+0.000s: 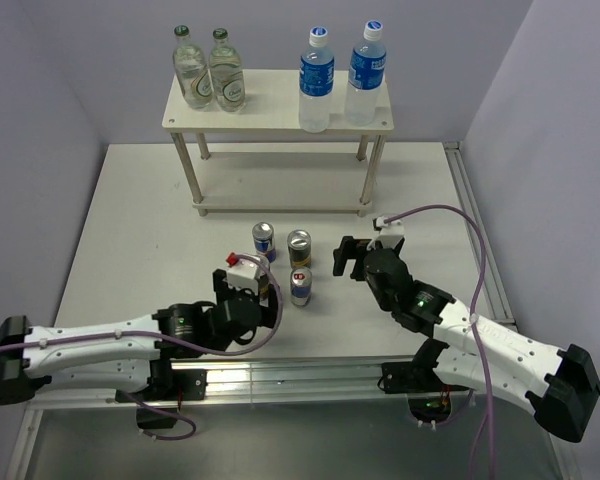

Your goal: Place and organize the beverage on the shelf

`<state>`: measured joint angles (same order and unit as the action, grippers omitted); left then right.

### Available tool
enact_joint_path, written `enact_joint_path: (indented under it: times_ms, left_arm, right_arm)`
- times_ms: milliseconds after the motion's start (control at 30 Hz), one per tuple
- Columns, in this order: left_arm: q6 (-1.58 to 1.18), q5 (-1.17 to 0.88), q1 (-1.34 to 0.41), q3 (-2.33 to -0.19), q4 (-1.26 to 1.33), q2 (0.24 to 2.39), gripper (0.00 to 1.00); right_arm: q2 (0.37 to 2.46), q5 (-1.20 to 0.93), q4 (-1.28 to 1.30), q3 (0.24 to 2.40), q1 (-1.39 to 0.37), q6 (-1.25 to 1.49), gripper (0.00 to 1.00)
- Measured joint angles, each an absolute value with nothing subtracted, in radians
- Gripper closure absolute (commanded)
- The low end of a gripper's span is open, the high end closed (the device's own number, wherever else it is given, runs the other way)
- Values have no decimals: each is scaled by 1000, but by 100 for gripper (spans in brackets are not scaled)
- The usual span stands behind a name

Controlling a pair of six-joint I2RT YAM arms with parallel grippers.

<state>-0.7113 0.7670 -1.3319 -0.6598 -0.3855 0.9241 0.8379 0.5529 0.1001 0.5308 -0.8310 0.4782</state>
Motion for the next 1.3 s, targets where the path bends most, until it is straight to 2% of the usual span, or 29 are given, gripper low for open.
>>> enact_joint_path:
  times_ms: [300, 533, 767, 867, 900, 967, 1000, 1100, 1167, 1300]
  left_arm:
    - [-826, 860, -1333, -564, -220, 1195, 1]
    - [-799, 901, -1268, -515, -35, 1236, 1]
    - [-686, 873, -1123, -465, 185, 1297, 3]
    - [-627, 837, -1061, -460, 284, 1338, 24]
    - [-610, 824, -1046, -460, 315, 1352, 37]
    - [-580, 809, -1028, -465, 356, 1376, 54]
    - [-563, 804, -1021, -468, 371, 1386, 74]
    - [-535, 782, -1009, -482, 377, 1400, 94]
    - [-535, 770, -1009, -490, 363, 1399, 99]
    - [-540, 759, -1015, -507, 261, 1353, 100]
  right_arm:
    - [800, 557, 129, 531, -836, 483, 1]
    - [801, 556, 135, 531, -836, 483, 1]
    - [828, 556, 134, 531, -836, 482, 1]
    - [833, 556, 134, 531, -836, 482, 1]
    - [835, 556, 133, 531, -836, 482, 1]
    - [839, 557, 133, 531, -836, 482, 1]
    - [842, 557, 133, 531, -836, 482, 1]
    - [845, 560, 133, 531, -836, 482, 1]
    - [845, 561, 132, 531, -836, 482, 1]
    - [845, 561, 131, 530, -836, 482, 1]
